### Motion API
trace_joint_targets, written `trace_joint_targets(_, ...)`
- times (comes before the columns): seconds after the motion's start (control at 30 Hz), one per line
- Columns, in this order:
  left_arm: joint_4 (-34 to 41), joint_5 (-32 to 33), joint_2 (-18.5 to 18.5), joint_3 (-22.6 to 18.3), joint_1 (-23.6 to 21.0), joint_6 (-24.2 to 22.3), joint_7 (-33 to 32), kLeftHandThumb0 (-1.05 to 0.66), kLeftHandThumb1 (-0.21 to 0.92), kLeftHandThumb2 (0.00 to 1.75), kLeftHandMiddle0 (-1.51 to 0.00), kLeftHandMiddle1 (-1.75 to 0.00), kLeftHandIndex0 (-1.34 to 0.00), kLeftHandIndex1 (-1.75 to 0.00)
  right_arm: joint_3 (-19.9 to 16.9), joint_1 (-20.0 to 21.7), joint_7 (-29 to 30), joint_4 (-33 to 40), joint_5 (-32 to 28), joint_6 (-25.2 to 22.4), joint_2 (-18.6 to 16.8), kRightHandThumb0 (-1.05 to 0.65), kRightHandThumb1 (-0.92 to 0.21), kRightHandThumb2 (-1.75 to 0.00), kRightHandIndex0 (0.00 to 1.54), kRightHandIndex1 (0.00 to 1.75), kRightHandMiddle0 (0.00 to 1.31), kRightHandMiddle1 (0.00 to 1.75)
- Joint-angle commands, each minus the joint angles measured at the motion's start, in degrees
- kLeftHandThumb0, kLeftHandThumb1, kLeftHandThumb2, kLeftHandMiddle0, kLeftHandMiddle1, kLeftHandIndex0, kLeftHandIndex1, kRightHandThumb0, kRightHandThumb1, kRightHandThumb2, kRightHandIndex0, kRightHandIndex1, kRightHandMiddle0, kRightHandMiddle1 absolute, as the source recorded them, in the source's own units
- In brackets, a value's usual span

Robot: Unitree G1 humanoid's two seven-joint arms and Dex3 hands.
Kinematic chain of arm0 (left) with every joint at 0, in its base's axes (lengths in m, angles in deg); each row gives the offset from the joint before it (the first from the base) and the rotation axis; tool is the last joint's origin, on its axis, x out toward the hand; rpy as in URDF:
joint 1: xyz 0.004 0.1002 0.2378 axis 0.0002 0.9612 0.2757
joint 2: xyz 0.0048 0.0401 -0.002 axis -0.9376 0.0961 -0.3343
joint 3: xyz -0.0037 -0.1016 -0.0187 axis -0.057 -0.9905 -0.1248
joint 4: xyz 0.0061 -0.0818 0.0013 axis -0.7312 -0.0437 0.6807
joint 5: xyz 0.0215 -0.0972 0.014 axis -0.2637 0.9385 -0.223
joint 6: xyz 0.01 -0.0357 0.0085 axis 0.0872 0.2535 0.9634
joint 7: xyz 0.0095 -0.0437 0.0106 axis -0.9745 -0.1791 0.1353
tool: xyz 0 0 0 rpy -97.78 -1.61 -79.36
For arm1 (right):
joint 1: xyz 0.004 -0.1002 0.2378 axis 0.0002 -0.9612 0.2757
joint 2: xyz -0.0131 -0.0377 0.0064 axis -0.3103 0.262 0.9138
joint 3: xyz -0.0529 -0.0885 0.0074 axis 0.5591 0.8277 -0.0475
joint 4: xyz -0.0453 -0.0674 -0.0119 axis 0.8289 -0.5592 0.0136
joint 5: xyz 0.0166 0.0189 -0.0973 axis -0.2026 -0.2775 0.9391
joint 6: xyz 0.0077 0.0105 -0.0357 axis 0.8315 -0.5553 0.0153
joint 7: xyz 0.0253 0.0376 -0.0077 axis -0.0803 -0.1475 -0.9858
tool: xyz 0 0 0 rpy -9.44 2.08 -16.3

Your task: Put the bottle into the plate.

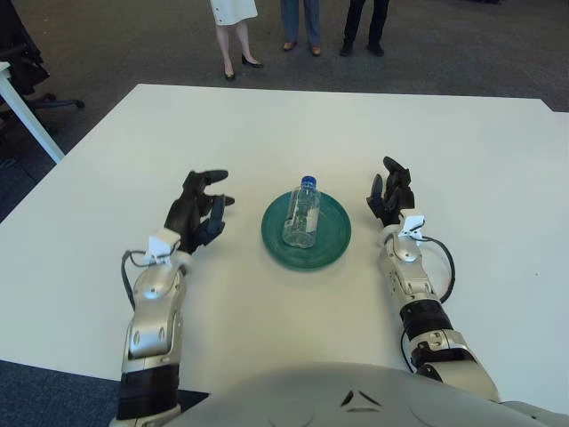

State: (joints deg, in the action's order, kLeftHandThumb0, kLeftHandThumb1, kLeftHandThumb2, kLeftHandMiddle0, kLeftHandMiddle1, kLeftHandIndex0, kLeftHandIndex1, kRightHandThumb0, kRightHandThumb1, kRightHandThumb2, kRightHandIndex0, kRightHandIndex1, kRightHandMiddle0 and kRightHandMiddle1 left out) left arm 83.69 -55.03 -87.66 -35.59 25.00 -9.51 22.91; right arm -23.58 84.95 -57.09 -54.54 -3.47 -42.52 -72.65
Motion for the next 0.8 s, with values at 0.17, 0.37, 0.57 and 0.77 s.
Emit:
trace_joint_targets(0.17, 1.2, -0.2, -1.5, 0.7, -5.8, -9.6, -2.9, -0.74, 0.92, 0.61, -0.24, -1.3, -0.05, -1.21, -1.5, -1.7, 0.5, -6.7, 1.0, -2.9, -1.7, -0.72, -0.92, -0.74, 0.32, 0.0, 0.0, 0.61)
trace_joint_targets(0.37, -2.3, -0.7, -2.6, 1.0, -12.1, -12.6, -4.2, -0.68, 0.92, 0.61, -0.26, -1.28, -0.05, -1.21, -1.9, -1.2, 0.6, -7.9, 1.9, -2.1, -2.1, -0.72, -0.92, -0.74, 0.31, 0.0, 0.0, 0.6)
trace_joint_targets(0.57, -5.2, -1.7, -3.5, 2.0, -15.6, -14.2, -5.3, -0.64, 0.92, 0.61, -0.28, -1.28, -0.07, -1.21, -2.5, -0.8, 0.8, -8.9, 2.3, -1.6, -2.6, -0.73, -0.92, -0.74, 0.31, 0.0, 0.0, 0.59)
trace_joint_targets(0.77, -11.3, -3.9, -3.3, 4.4, -18.0, -13.3, -7.2, -0.65, 0.92, 0.58, -0.29, -1.34, -0.1, -1.22, -3.3, -0.6, 0.7, -9.5, 1.9, -1.0, -3.1, -0.73, -0.92, -0.73, 0.33, 0.01, 0.0, 0.62)
